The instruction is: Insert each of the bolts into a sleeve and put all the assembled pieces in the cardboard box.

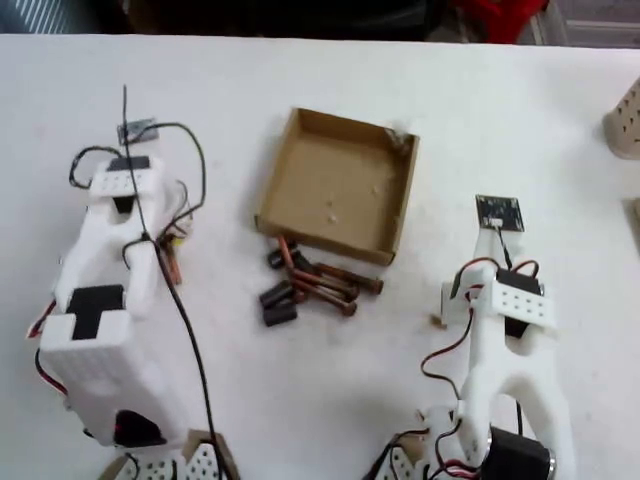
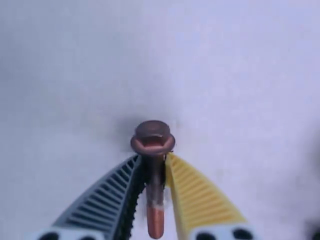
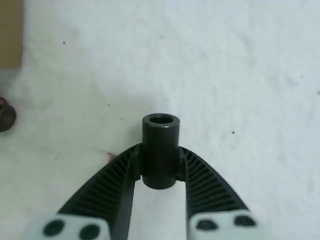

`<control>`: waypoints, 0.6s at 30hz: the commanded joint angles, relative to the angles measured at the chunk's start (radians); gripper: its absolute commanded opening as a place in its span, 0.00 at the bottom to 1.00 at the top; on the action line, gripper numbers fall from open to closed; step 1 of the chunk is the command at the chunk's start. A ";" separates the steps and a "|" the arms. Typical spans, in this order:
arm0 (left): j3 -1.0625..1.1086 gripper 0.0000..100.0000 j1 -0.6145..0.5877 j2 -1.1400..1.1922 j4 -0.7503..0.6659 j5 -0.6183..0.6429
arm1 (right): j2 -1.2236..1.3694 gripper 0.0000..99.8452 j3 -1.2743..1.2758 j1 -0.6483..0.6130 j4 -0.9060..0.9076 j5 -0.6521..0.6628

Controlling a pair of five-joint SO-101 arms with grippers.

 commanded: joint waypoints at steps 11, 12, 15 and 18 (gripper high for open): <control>0.014 0.16 0.028 -0.012 -0.112 0.021 | -0.018 0.02 -0.006 0.002 -0.007 0.012; 0.014 0.16 0.028 -0.010 -0.118 0.021 | -0.018 0.02 -0.006 0.002 -0.007 0.012; 0.012 0.14 0.028 -0.010 -0.124 0.021 | -0.018 0.02 -0.006 0.002 -0.005 0.012; -0.015 0.09 0.028 0.007 -0.124 0.021 | -0.018 0.02 -0.006 0.002 -0.005 0.012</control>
